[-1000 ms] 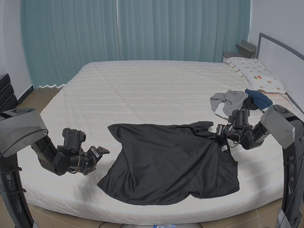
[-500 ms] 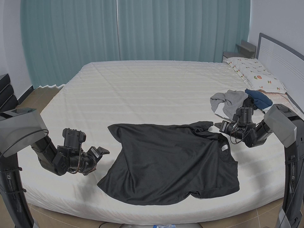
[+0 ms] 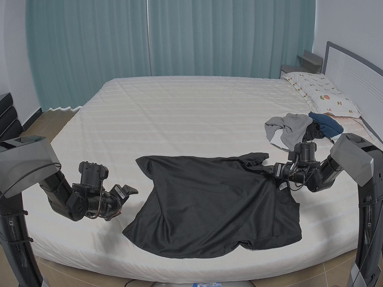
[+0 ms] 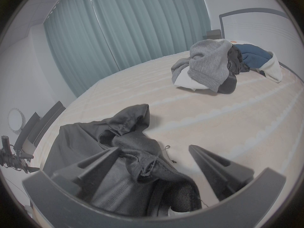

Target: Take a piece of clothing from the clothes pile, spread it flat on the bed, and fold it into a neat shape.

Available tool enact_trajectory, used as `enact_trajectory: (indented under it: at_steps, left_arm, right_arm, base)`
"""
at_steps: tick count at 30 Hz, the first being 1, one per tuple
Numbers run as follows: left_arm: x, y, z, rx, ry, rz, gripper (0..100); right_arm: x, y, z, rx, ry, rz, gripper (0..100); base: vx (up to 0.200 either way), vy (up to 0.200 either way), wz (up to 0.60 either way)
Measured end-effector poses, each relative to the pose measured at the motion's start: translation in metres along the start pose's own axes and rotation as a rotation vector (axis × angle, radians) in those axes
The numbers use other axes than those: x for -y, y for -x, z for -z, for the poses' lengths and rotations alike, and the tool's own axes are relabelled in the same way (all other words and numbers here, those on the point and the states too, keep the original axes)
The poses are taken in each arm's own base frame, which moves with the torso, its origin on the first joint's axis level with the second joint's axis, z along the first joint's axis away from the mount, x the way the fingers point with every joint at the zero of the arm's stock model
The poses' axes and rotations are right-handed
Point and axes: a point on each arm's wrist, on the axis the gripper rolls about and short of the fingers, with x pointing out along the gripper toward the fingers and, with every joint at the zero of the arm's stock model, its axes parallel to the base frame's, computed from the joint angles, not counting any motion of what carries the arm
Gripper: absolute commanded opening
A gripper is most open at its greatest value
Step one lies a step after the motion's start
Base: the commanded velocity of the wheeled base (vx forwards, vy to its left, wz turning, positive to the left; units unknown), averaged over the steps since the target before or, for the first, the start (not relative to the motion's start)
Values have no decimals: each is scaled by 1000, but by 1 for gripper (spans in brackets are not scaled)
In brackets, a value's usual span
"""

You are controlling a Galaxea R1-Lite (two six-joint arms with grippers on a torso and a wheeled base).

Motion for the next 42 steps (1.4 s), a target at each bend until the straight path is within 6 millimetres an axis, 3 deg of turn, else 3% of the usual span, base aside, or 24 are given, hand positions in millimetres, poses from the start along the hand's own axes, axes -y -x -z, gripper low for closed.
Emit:
enact_trajectory:
  at_steps: [20,25,31,32,42]
  left_arm:
    - [0,0,0,0,0,0,100]
    - [0,0,0,0,0,0,100]
    - [0,0,0,0,-1,0,100]
    - [0,0,0,0,-1,0,100]
    - [1,0,-1,-5,5,8,100]
  right_arm:
    - [28,-19,-30,128,-209,41,0]
    - [44,-23,-43,191,-250,86,0]
    - [65,-26,-41,192,-273,127,0]
    - [67,-27,-39,192,-278,131,100]
    - [73,-26,-33,179,-347,129,100]
  base:
    - [0,0,0]
    - [0,0,0]
    - [0,0,0]
    - [0,0,0]
    - [0,0,0]
